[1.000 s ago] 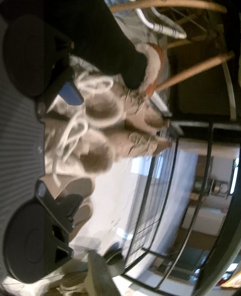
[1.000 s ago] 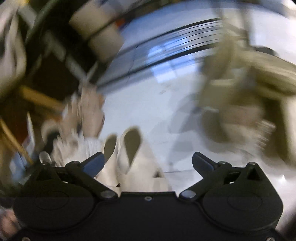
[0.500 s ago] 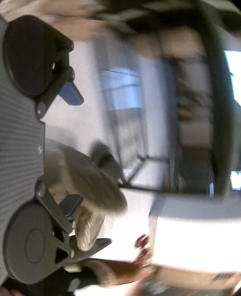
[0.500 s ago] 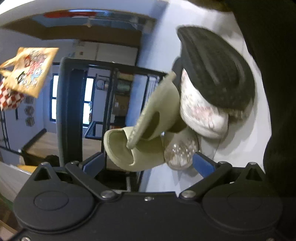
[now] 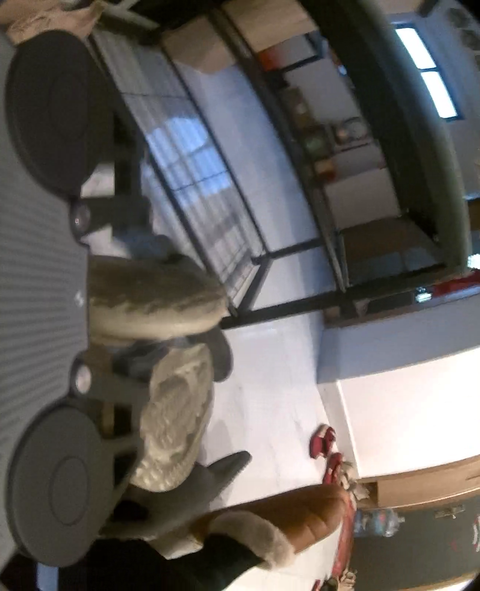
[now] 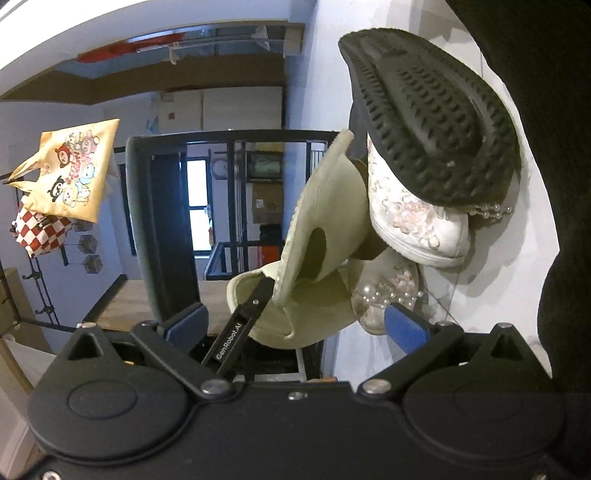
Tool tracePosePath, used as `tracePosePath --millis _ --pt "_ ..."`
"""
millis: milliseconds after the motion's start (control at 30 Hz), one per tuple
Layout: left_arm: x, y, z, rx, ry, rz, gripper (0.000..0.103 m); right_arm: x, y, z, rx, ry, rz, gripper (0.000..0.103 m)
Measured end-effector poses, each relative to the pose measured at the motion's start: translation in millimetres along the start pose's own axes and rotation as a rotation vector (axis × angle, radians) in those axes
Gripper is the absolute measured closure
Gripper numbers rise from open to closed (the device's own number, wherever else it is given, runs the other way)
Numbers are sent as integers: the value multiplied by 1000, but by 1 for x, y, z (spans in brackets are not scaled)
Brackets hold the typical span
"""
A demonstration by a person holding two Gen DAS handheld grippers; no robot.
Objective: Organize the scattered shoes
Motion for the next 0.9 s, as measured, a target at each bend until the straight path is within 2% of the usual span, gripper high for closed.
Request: tracePosePath --millis 100,233,267,367,433,467,500,567,633,667,733,767,833,900 --pt "10 13 3 37 -6 2 76 1 -1 0 -8 -4 3 0" --pt "25 40 3 130 -15 -32 79 0 -2 1 -8 2 20 0" --pt "28 50 3 164 -13 -48 80 -1 -2 1 -8 3 24 0" --pt "42 91 22 357 36 -147 81 -3 -3 3 -4 10 43 0" --pt "53 120 49 517 107 -213 81 -4 -3 3 -1 14 53 0" --pt "56 126 59 552 130 -226 81 -4 -4 4 -1 14 56 0" --pt "65 141 89 654 203 -264 81 -4 -4 4 0 16 59 0" --pt "76 153 124 756 298 -283 79 -4 -4 5 5 22 69 0" --pt "89 161 160 857 401 -289 72 -5 -4 7 13 28 82 0" --pt "94 163 166 889 417 -278 56 -6 -4 8 19 33 92 0" --pt "101 168 175 954 459 -264 46 -8 -4 9 32 44 118 0" --pt "103 170 177 982 480 -260 37 -9 -4 11 48 54 138 0" --pt "109 175 171 968 456 -264 30 -12 -3 14 80 74 179 0" --pt "116 179 165 928 416 -274 15 -17 -2 17 117 99 219 0"
Point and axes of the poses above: each gripper's, at about its wrist camera, not at the fingertips, and x roughly against the way its jaws point, y to its left, z to its underside, the point moved 8 cm from there along -x, roughly the way its jaws point, and after that the axes turned 13 degrees about x, right-handed, at the moved point
